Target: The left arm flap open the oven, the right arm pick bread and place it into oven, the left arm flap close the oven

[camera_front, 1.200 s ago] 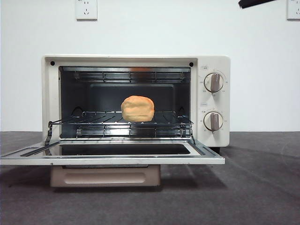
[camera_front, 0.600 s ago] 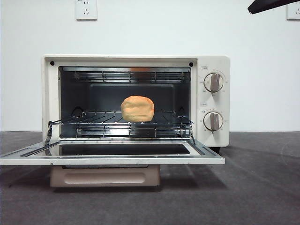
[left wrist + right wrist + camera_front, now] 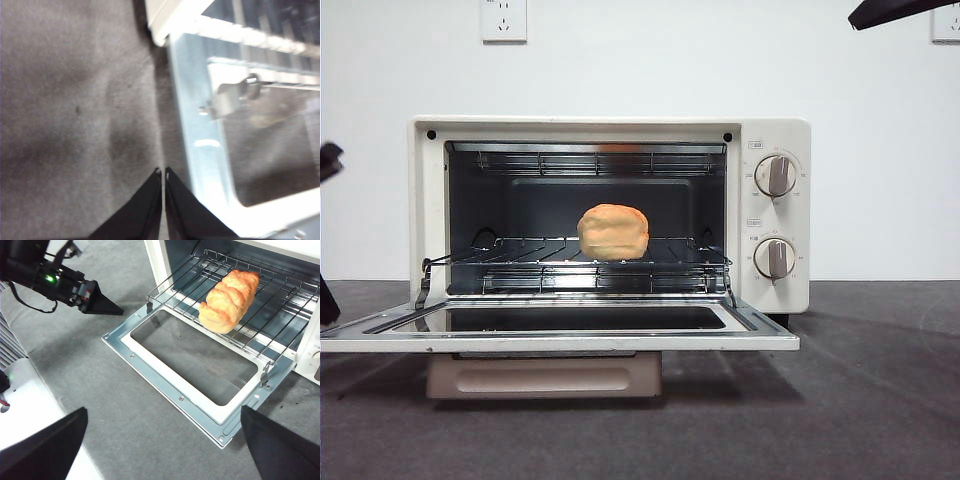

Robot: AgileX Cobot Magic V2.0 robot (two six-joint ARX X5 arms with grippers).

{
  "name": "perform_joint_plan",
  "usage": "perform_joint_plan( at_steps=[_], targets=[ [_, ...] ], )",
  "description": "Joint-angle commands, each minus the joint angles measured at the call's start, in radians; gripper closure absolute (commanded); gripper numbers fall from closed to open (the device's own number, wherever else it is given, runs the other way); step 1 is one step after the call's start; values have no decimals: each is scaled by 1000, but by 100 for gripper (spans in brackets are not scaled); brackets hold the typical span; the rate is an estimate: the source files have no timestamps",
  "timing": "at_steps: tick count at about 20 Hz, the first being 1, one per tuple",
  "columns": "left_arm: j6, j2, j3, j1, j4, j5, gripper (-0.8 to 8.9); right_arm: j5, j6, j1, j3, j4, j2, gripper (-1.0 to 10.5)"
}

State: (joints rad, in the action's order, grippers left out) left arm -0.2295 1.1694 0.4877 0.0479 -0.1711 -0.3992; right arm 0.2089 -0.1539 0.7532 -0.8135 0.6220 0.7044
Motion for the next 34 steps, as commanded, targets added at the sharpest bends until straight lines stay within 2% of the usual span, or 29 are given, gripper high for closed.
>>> perform_joint_plan(
  at_steps=[1, 6, 10, 18, 24, 34],
  targets=[
    [11, 60, 2, -2, 31, -14, 799, 1, 1, 8, -11, -7, 5, 463],
    [11, 143, 2, -2, 73, -93, 799, 0, -3, 8, -11, -8, 6, 463],
    [10, 187, 2, -2, 84, -120, 799, 0, -4, 8, -11, -8, 6, 463],
    [-9, 198, 3, -2, 103, -254, 799, -4, -3, 8, -11, -8, 6, 463],
    [-126, 198, 3, -4, 254, -373, 798, -3, -18, 8, -11, -8, 6, 463],
    [-263, 198, 4, -64, 534, -380, 798, -3, -31, 8, -11, -7, 6, 463]
  ],
)
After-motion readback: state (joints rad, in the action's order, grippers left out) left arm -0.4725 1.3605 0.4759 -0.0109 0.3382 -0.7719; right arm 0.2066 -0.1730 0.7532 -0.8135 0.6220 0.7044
